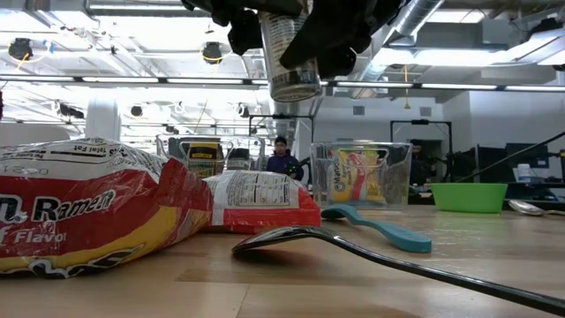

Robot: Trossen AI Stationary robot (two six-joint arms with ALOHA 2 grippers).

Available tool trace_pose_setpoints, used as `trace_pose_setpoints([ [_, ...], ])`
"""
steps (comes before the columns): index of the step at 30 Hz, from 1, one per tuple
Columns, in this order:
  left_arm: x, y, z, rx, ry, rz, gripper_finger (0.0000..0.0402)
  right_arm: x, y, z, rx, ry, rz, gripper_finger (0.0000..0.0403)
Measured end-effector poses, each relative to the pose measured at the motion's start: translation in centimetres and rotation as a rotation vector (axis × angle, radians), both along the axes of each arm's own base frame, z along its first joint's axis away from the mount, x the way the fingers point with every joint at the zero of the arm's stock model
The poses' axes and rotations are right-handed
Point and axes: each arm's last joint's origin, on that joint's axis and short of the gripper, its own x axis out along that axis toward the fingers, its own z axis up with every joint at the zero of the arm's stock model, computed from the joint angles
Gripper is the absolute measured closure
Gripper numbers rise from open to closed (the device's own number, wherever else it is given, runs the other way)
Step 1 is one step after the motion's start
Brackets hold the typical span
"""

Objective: Pick & Place Food Item
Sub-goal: Put the gold seasoning bottle into the left transparent bin

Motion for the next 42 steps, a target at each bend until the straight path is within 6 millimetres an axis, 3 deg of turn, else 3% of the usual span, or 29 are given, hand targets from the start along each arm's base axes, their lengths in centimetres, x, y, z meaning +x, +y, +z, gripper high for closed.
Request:
trace_pose_setpoints([
  [12,-0.1,0.0,-0.2,0.017,0.020,-0.001,0.0119,0.2,-1.0,0.0,0.066,-0.003,-0.046,0.0009],
  [32,-0.3,1.6,-0.2,0.018,0.056,0.048,0.0119,-1.2,-0.6,-1.0,0.118,0.165,-0.094,0.0003],
  [42,-1.8,3.4,0.6,0.020,0.113,0.103,0.0119,-2.1,-0.7,0.6,0.137,0.126,-0.144,0.0004],
])
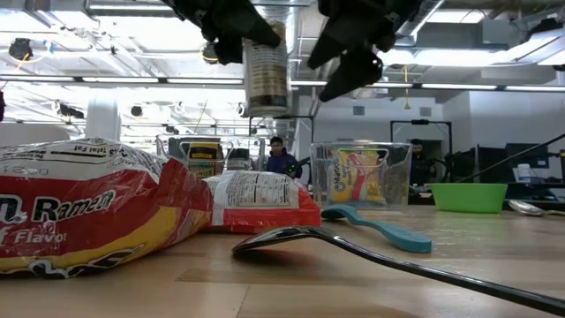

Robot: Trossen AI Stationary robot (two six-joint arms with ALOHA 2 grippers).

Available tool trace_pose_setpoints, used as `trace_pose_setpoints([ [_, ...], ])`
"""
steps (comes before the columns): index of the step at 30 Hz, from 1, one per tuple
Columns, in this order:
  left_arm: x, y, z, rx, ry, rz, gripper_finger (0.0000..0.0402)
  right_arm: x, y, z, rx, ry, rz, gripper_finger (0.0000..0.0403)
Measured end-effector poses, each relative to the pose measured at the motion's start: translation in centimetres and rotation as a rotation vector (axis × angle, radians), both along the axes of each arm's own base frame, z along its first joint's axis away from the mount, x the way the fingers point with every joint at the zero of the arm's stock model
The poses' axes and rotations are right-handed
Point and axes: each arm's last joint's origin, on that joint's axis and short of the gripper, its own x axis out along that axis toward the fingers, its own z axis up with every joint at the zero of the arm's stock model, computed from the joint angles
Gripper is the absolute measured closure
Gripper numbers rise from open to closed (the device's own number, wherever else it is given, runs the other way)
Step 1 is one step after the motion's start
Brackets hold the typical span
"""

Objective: Pick & Place Food Item
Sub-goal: Put the gold seasoning bottle into the left transparent bin

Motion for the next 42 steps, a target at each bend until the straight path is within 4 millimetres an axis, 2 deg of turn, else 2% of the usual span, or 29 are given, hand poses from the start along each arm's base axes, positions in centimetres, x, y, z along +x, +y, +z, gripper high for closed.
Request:
trace_pose_setpoints([
  [6,-2.0,1.8,1.7,0.008,-0.003,0.070,0.0119,-1.3,-0.6,1.8,-0.055,-0.041,-0.095,0.0018],
  [11,-3.7,3.4,2.9,0.028,-0.006,0.163,0.0119,-1.8,-0.8,2.5,-0.050,-0.064,-0.133,0.0029],
  [16,-5.0,5.0,3.1,0.060,0.036,0.271,0.0119,-1.9,-0.9,2.6,-0.016,-0.078,-0.194,0.0035],
  [20,-5.3,6.2,2.9,0.026,0.050,0.349,0.0119,-1.9,-0.9,2.7,-0.007,-0.087,-0.208,0.0046],
  [27,-4.6,7.1,1.6,-0.071,0.082,0.445,0.0119,-1.8,-0.9,2.7,-0.008,-0.099,-0.210,0.0093],
  [32,-3.6,7.1,0.4,-0.070,0.123,0.473,0.0119,-1.9,-0.9,2.7,-0.022,-0.098,-0.222,0.0125],
  [42,-1.7,7.3,-2.2,-0.124,0.172,0.551,0.0119,-1.9,-0.9,2.7,-0.026,-0.092,-0.223,0.0134],
])
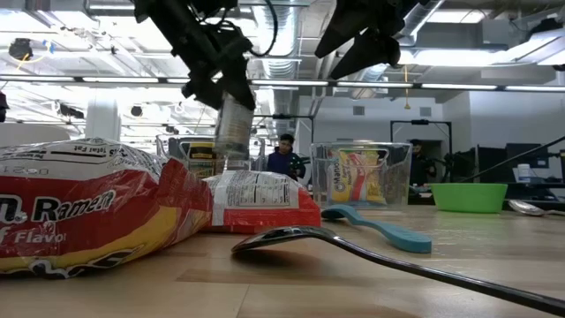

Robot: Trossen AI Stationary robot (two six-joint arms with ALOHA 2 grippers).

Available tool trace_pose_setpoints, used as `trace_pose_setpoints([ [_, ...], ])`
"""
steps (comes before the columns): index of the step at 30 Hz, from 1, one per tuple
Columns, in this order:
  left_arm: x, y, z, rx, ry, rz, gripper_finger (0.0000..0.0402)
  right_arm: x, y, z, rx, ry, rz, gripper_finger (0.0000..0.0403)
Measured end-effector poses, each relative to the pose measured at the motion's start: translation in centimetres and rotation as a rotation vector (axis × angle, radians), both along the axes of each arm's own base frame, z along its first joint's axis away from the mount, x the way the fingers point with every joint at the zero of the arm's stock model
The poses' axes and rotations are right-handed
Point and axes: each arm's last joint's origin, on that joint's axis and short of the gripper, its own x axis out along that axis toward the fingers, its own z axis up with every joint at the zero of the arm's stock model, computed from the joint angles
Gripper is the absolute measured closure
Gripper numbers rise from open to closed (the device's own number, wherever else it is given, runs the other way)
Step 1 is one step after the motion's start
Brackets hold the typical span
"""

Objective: Pick & Place Food Item
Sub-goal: Put the gold seasoning bottle into the left transparent bin

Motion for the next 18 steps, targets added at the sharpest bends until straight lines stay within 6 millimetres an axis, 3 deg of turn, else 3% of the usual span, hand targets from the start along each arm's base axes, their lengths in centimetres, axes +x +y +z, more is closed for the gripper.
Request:
trace_pose_setpoints([
  [10,0.9,-0.9,-1.5,0.041,-0.016,0.081,0.0119,-0.1,0.0,-0.1,-0.006,0.009,0.004,0.0134],
  [18,0.0,-1.3,-4.7,-0.015,-0.097,0.170,0.0119,0.0,0.0,0.0,-0.007,0.007,0.006,0.0134],
])
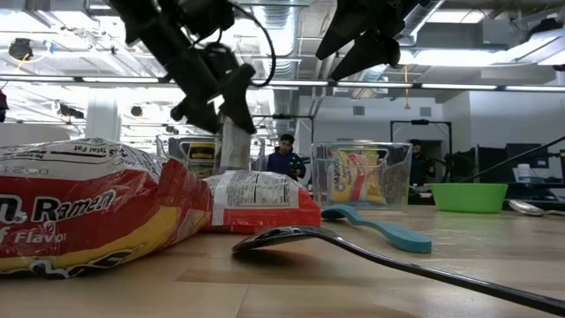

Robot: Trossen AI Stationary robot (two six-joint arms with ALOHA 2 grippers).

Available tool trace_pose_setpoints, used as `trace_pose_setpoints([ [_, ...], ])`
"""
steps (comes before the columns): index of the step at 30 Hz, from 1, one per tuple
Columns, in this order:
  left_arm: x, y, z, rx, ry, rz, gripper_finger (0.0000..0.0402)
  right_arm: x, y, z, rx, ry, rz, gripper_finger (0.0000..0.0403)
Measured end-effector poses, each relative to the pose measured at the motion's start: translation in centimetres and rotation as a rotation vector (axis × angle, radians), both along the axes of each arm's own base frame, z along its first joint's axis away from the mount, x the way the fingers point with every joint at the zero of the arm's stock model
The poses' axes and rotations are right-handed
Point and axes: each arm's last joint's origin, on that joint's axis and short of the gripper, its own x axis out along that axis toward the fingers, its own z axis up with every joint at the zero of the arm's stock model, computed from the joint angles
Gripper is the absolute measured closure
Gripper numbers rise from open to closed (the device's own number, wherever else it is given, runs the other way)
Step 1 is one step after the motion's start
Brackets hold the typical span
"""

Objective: Pick & Place Food Item
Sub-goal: Put the gold seasoning bottle into the left transparent bin

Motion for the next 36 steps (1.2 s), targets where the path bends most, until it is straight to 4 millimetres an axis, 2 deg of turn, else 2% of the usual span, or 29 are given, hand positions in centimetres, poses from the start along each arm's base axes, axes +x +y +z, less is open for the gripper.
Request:
trace_pose_setpoints([
  [20,-1.4,0.0,-3.1,0.037,-0.042,0.042,0.0119,0.0,0.0,0.0,-0.008,-0.003,-0.008,0.0134],
  [32,-1.4,-0.4,-3.1,0.065,-0.017,-0.010,0.0119,0.0,-0.1,0.0,-0.016,-0.005,-0.016,0.0134],
  [36,-1.2,-0.5,-3.8,0.059,-0.006,-0.009,0.0119,0.0,-0.1,0.0,-0.015,-0.007,-0.016,0.0134],
])
